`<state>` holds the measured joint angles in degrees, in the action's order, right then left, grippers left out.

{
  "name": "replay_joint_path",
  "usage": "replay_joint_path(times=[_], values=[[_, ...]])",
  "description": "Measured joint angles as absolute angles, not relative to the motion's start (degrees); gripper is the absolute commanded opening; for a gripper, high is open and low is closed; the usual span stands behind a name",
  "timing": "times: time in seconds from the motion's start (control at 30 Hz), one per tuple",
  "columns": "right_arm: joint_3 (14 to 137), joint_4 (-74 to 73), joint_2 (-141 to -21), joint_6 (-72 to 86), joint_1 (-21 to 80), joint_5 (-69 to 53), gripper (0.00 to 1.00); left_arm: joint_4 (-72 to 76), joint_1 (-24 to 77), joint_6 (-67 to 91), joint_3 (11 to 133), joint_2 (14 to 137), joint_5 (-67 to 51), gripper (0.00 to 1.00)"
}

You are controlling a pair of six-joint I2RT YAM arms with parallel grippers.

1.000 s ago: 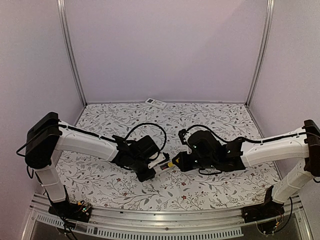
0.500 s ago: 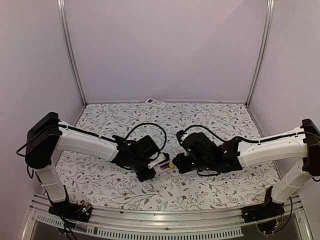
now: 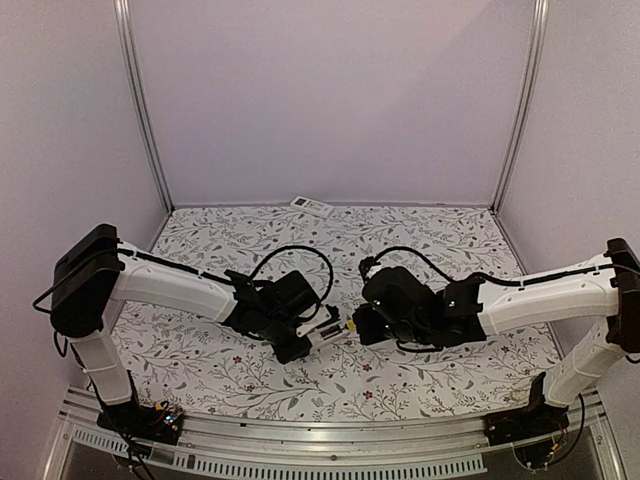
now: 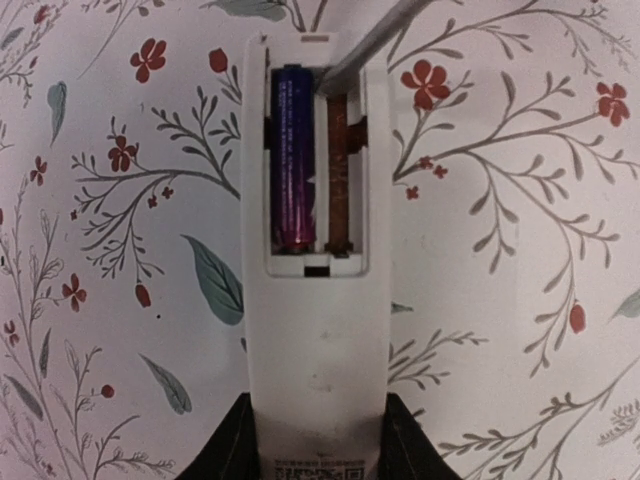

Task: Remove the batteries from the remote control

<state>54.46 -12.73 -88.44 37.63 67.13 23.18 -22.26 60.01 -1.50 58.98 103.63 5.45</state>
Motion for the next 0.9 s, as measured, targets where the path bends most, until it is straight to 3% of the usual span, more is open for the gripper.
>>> replay_joint_path(times=[0.43, 0.63, 0.9], values=[[50.2, -10.3, -74.9, 39.7, 66.7, 24.0, 0.00, -22.3, 60.1, -1.5, 59.0, 103.6, 5.1, 0.21], [41.8, -5.4, -67.2, 40.0, 61.7, 17.0, 0.00, -22.2, 60.1, -1.7, 58.9, 103.6, 3.9, 0.21], [37.1, -1.5, -67.1, 39.9, 57.7, 8.3, 0.00, -21.4, 60.1, -2.9, 58.7, 103.5, 3.2, 0.20]])
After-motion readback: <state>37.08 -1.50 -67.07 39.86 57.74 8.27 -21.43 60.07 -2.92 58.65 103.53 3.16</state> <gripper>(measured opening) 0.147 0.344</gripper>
